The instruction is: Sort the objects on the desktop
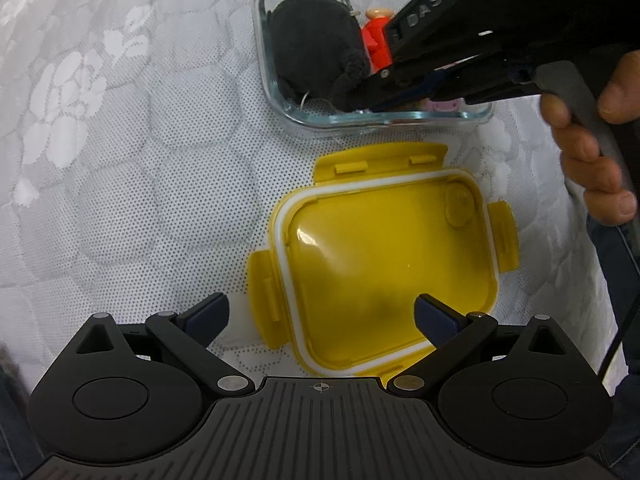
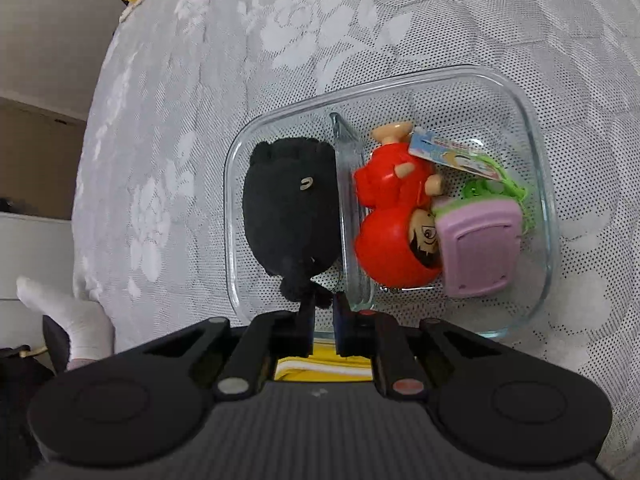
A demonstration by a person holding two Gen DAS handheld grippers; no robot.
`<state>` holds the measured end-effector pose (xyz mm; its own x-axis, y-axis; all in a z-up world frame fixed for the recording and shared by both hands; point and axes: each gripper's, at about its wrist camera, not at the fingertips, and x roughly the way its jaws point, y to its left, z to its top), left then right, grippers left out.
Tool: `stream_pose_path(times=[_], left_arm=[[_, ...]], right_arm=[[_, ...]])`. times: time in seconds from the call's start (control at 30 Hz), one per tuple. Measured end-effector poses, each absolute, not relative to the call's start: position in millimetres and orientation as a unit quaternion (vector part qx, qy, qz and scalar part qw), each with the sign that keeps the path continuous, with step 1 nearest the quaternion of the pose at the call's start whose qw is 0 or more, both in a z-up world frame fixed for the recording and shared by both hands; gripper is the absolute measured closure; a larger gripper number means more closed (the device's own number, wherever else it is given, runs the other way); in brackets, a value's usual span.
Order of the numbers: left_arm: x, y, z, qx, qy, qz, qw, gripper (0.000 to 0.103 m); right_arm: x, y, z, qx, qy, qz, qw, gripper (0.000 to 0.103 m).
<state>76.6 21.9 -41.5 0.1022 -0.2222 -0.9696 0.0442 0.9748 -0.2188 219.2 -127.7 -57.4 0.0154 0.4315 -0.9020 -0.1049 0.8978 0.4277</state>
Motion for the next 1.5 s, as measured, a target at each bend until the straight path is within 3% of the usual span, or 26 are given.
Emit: stream_pose_path(times=[0.17, 0.2, 0.23, 0.27, 0.37, 0.5, 0.53, 0.6, 0.83, 0.93, 1.07, 1.17, 1.5], left_arm=[[78.3, 22.4, -41.1, -0.068, 0.665, -0.095, 0.738, 0.002], [79.0, 22.9, -41.4, -0.068, 0.665, -0.095, 0.738, 0.002], [79.4, 23.2, -41.8, -0.069, 0.666, -0.095, 0.737, 0.002], [79.7, 23.5, -42.3, -0.069, 0.666, -0.094, 0.737, 0.002], [80.4, 23.6, -43.2, -0.071, 0.667, -0.091, 0.736, 0.002], [79.6, 20.4, -41.9, -0.067, 0.665, -0.092, 0.739, 0.002], [79.5, 19.2, -41.9, -0.065, 0.664, -0.092, 0.739, 0.002], [79.5, 17.3, -42.7, -0.063, 0.666, -0.092, 0.738, 0.002], [78.3, 15.2, -43.7, -0.062, 0.668, -0.095, 0.736, 0.002], [77.5, 16.7, -43.2, -0.066, 0.668, -0.095, 0.735, 0.002], [76.9, 17.1, -42.0, -0.066, 0.667, -0.099, 0.735, 0.002], [76.4, 16.9, -41.7, -0.067, 0.667, -0.101, 0.736, 0.002], [77.7, 19.1, -39.8, -0.072, 0.664, -0.099, 0.738, 0.001]], right_arm=[[221.5, -128.5, -50.0, 0.126, 0.681, 0.197, 0.694, 0.074], [221.6, -130.7, -47.8, 0.122, 0.68, 0.201, 0.694, 0.064], [220.7, -134.0, -44.0, 0.114, 0.677, 0.2, 0.699, 0.047], [219.6, -137.4, -39.8, 0.104, 0.673, 0.197, 0.705, 0.044], [218.0, -152.1, -30.4, 0.092, 0.663, 0.188, 0.719, 0.045], [223.0, -177.2, -15.9, 0.109, 0.623, 0.151, 0.76, 0.066], [224.0, -181.5, -11.3, 0.106, 0.608, 0.142, 0.774, 0.075], [225.6, -184.8, -5.0, 0.084, 0.585, 0.128, 0.796, 0.082], [224.5, -168.0, -7.9, -0.014, 0.563, 0.132, 0.816, 0.074], [222.9, -155.7, -10.8, -0.042, 0.557, 0.148, 0.816, 0.063], [223.7, -146.2, -29.2, -0.052, 0.593, 0.143, 0.791, 0.068], [225.1, -143.0, -34.9, -0.086, 0.57, 0.132, 0.806, 0.066], [229.5, -149.4, -14.7, -0.088, 0.49, 0.132, 0.857, 0.074]])
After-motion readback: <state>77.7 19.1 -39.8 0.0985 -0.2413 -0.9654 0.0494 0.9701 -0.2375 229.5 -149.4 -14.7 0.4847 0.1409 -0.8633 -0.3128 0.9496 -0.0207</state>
